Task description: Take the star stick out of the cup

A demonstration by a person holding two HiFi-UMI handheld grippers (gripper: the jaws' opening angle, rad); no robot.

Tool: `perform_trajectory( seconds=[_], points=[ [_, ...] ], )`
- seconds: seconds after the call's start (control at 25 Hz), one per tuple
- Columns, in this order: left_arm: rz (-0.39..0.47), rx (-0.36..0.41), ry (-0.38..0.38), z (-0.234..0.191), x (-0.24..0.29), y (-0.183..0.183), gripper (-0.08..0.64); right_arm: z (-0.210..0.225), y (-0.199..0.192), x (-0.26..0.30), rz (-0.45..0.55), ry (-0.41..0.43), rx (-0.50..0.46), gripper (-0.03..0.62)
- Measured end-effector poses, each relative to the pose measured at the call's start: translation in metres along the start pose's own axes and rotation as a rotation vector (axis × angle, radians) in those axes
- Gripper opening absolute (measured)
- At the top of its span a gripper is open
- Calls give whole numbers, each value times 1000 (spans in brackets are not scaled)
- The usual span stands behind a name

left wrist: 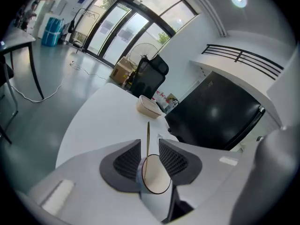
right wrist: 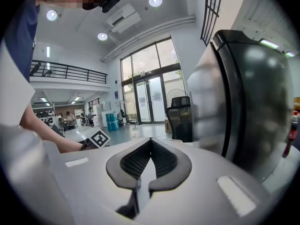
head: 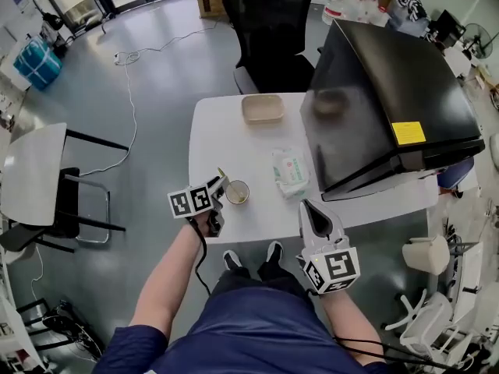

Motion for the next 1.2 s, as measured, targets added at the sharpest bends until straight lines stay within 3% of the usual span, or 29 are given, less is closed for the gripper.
perform_trajectory(
  seconds=[0.32,0.44,0.92,1.2],
  points=[
    [-71,-30,4,-4,22,-8,109,8,-11,-19,6,-84,29,8],
    [-47,-39,19,-5,19,-7,26,8,-13,-20,4,-86,31,8],
    [34,-26,-2,-2,0,-5,9,-5,-12,1,-15,9,-8,7],
    [110,-70,-22,1,-22,5,8,-11,-9,11,-24,67,-27,8]
  ],
)
Point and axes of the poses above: the fingertips, and each gripper's own axes: x forward along the fingers, z to its right, y out of its top, the point moved 7 cm from there along -x, backward along the fingers, and after that the axes turned 7 degrees about y, right-handed, at the moved point
